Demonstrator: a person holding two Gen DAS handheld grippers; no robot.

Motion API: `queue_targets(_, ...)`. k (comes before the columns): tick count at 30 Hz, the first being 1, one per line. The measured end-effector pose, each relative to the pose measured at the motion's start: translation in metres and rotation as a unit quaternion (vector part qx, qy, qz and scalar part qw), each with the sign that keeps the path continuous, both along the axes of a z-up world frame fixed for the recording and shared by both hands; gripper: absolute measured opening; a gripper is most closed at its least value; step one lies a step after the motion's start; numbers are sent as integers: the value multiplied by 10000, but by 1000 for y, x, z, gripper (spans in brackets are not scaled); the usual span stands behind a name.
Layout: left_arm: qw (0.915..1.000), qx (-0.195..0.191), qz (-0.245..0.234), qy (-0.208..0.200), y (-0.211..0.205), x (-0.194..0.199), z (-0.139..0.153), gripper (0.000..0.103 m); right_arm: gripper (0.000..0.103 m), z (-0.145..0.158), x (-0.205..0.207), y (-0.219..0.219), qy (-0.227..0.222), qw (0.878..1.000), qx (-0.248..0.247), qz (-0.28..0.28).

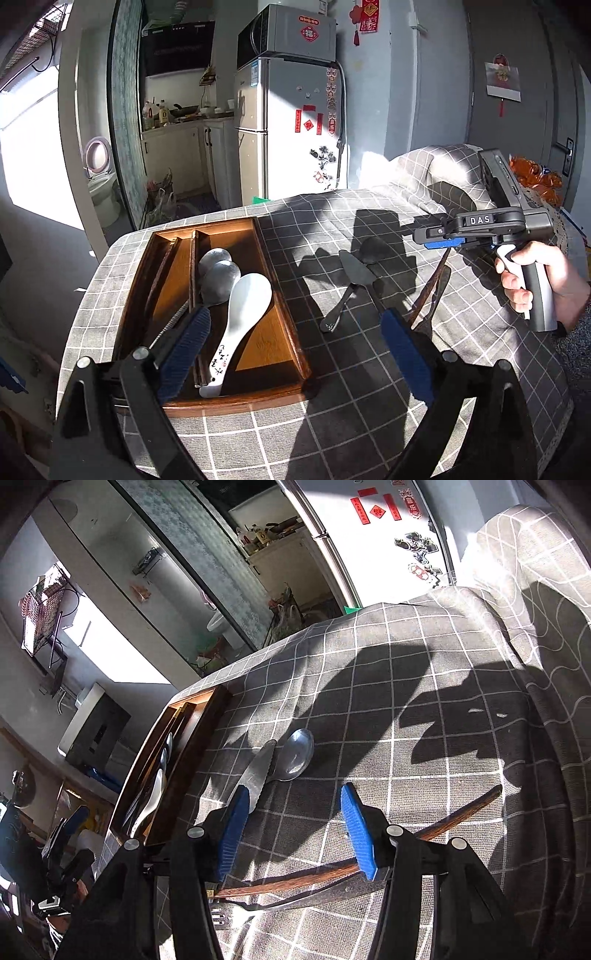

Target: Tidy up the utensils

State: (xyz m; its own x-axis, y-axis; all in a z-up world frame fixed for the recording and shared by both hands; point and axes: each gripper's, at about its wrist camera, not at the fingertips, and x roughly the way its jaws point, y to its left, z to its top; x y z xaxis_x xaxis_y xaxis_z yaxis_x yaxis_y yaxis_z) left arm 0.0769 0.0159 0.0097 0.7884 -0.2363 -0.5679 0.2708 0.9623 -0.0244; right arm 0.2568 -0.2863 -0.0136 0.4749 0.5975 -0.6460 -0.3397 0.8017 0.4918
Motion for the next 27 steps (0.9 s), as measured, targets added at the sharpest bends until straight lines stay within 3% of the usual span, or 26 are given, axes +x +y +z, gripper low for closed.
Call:
queue_targets(3,9957,-26,-894,227,-40,2,-12,96,57,-3,-4,-5,-167,9998,40,-32)
queue_targets(5,9907,293,-1244,457,-66,4,-28,96,57,-9,-3,-8,-112,9999,114,3)
queue_targets(7,9881,597,-1245,672,-79,9,-43,93,57,-14,-2,-10,-103,9999,59,5)
queue_targets(9,9878,610,-1125,889,-77,15,-53,91,57,-15,-3,-11,-155,9999,-13,5)
queue_targets(12,9875,375,-1048,1116,-69,26,-60,86,57,-13,-6,-11,-207,9998,9,24)
queue_targets(17,9832,117,-1142,1417,-74,40,-66,65,57,-5,-14,-5,-337,9992,109,171)
queue_targets(19,9813,160,-1206,1490,-81,41,-69,56,57,-4,-14,-5,-350,9992,124,174)
queue_targets(27,9809,542,-1233,1405,-98,34,-73,35,57,-2,-14,-11,-333,9992,190,74)
